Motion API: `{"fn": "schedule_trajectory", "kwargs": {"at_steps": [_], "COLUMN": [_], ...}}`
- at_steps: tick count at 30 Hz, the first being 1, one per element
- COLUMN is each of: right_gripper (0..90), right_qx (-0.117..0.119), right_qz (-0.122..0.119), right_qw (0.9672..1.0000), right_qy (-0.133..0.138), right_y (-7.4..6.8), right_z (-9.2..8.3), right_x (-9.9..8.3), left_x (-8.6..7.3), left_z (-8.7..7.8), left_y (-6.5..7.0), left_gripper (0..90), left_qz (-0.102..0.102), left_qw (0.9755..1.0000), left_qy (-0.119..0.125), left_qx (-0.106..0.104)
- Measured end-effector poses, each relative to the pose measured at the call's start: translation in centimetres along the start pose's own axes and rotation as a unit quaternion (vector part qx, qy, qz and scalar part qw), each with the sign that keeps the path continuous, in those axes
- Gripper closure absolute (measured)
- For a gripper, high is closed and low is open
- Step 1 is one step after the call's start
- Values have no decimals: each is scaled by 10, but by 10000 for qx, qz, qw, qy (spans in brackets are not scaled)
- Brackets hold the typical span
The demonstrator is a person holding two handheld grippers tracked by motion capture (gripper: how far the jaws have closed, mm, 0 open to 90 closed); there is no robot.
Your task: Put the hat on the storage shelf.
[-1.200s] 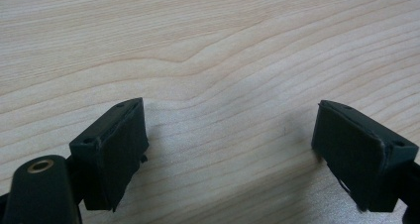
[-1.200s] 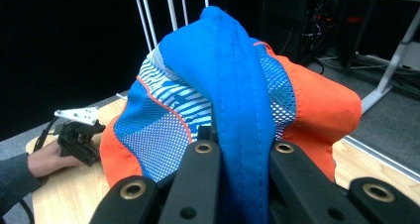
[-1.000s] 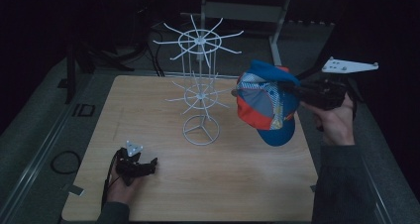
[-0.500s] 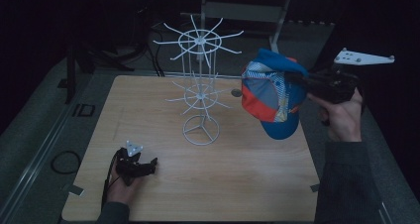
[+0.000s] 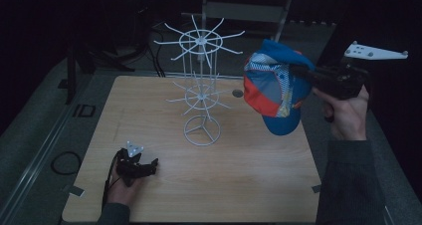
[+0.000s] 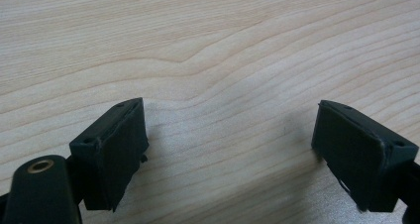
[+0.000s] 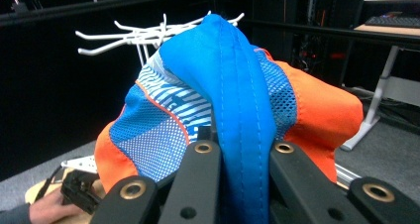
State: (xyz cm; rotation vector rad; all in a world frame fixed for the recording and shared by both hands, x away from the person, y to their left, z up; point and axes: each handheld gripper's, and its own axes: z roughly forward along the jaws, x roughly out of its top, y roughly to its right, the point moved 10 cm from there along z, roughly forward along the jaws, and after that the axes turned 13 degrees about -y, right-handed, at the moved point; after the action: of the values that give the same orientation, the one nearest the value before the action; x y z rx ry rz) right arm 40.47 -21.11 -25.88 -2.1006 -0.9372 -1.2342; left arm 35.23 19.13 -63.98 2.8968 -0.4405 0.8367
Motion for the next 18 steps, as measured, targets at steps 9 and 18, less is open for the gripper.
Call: {"fn": "schedule_trajectory", "kwargs": {"at_steps": [9, 18], "right_gripper": [883, 883], "right_qx": [131, 228], "right_qz": [145, 101], "right_qw": [9994, 9986], "right_qy": [285, 477], "right_y": [-1, -8], "right_z": [-5, -11], "right_x": [10, 23], "left_x": [0, 0], "left_z": [0, 0], "left_y": [0, 0], "left_gripper": [142, 142], "left_qz": [1, 0], "left_qw": [10000, 10000], "left_qy": [-4, 2], "left_qx": [1, 3]}}
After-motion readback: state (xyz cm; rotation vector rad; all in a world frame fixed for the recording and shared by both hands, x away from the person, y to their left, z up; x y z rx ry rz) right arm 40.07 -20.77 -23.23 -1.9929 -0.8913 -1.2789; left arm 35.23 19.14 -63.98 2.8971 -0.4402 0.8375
